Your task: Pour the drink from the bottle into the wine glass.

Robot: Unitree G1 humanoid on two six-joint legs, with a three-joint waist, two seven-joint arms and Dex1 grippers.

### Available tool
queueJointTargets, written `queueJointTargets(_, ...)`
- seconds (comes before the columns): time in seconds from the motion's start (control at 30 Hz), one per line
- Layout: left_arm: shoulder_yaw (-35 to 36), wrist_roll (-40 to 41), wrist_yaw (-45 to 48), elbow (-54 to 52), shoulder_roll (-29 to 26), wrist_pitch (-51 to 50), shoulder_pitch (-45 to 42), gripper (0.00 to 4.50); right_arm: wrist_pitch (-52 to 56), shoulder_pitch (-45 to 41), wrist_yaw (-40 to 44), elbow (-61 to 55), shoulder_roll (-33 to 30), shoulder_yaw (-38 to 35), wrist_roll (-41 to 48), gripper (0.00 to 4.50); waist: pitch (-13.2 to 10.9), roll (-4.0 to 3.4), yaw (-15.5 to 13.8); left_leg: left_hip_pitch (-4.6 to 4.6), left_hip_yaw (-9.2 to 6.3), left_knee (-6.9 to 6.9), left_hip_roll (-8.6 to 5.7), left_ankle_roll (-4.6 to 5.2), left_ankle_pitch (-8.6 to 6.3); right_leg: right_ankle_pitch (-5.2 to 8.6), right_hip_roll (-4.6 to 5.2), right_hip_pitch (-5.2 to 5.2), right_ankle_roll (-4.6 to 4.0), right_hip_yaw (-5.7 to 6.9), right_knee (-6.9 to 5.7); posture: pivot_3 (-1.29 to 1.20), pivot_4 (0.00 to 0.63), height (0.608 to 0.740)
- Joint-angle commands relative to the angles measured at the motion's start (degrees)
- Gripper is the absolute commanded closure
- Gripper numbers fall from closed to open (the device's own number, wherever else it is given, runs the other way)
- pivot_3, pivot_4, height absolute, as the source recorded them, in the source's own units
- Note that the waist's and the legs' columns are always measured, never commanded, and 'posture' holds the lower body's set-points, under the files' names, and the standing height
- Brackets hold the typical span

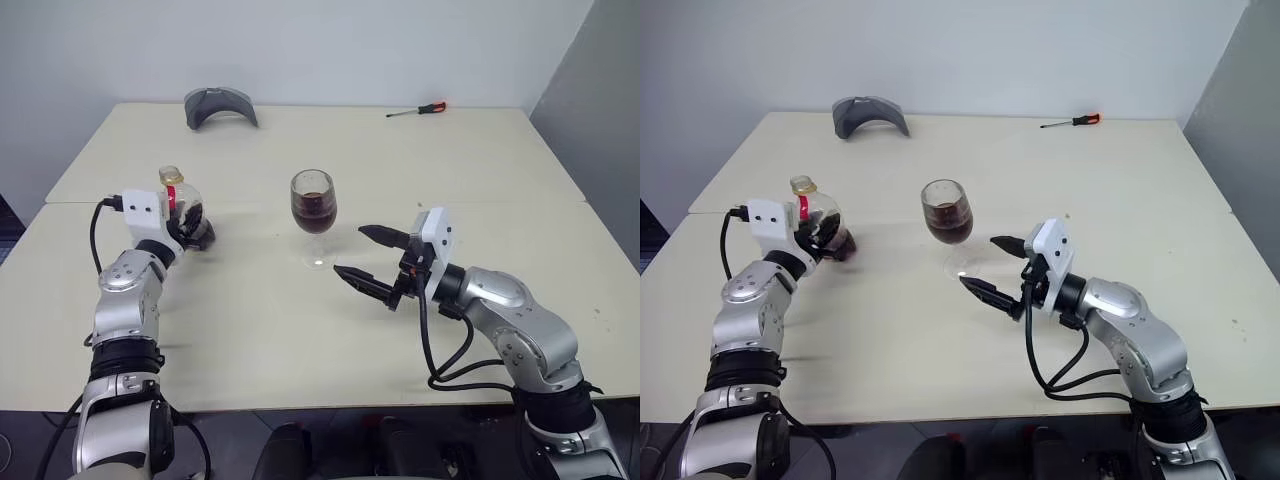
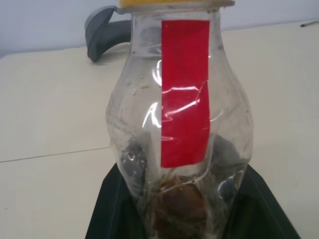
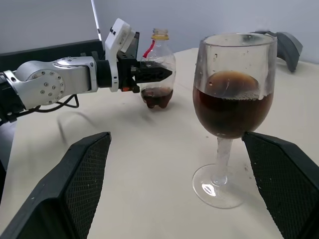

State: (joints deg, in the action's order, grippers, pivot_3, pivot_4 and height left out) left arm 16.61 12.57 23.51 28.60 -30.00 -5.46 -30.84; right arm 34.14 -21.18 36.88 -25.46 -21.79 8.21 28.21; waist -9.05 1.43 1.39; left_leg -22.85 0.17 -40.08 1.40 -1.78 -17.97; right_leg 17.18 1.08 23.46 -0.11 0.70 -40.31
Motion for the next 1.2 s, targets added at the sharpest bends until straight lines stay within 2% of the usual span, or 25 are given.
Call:
queueJointTargets(0.03, 0.0, -0.3, 0.3, 0.2, -0.7, 2.0, -1.7, 3.26, -1.3, -1.2, 0.0, -0.9, 0.1, -0.7, -0.1, 0.00, 0.0, 0.00, 0.0, 0.00, 0.00, 0.00, 0.00, 0.00, 0.00, 0.00, 0.00, 0.00, 0.00, 0.00, 0.00, 0.00, 0.150, 0.740)
queueJointTargets(0.23, 0.3, -0.1, -0.6, 0.8, -0.8, 1.4, -2.0, 3.26, -1.4, -1.2, 0.0, -0.8, 0.0, -0.7, -0.3, 0.00, 0.0, 0.00, 0.0, -0.01, 0.00, 0.01, 0.00, 0.01, -0.01, 0.00, 0.00, 0.00, 0.00, 0.00, 0.01, 0.00, 0.150, 0.740)
queueJointTargets(0.6, 1.7, 0.4, -1.8, 0.4, -2.0, 0.3, -2.2, 0.02, -1.9, -1.4, 0.5, -0.2, -0.3, -0.9, -0.6, 0.00, 0.0, 0.00, 0.0, 0.00, 0.00, 0.01, 0.00, 0.01, -0.01, 0.00, 0.00, 0.00, 0.00, 0.01, 0.01, 0.00, 0.150, 0.740)
queueJointTargets(0.87, 2.7, 1.7, -2.5, -4.1, -1.7, -2.2, 0.6, 0.02, -2.2, -1.9, 0.7, 0.2, -0.4, -0.9, -0.5, 0.00, 0.0, 0.00, 0.1, -0.01, 0.00, 0.01, 0.00, 0.01, -0.01, 0.00, 0.00, 0.00, 0.00, 0.00, 0.02, 0.00, 0.150, 0.740)
queueJointTargets(1.2, 3.7, 4.1, -1.5, -18.9, -2.4, -9.9, 11.1, 0.02, -2.3, -1.4, 0.6, 0.0, -0.4, -0.8, -0.3, 0.00, 0.0, 0.00, 0.0, 0.01, -0.03, 0.06, 0.02, 0.08, -0.05, 0.00, 0.00, -0.01, 0.00, 0.01, 0.02, 0.00, 0.150, 0.740)
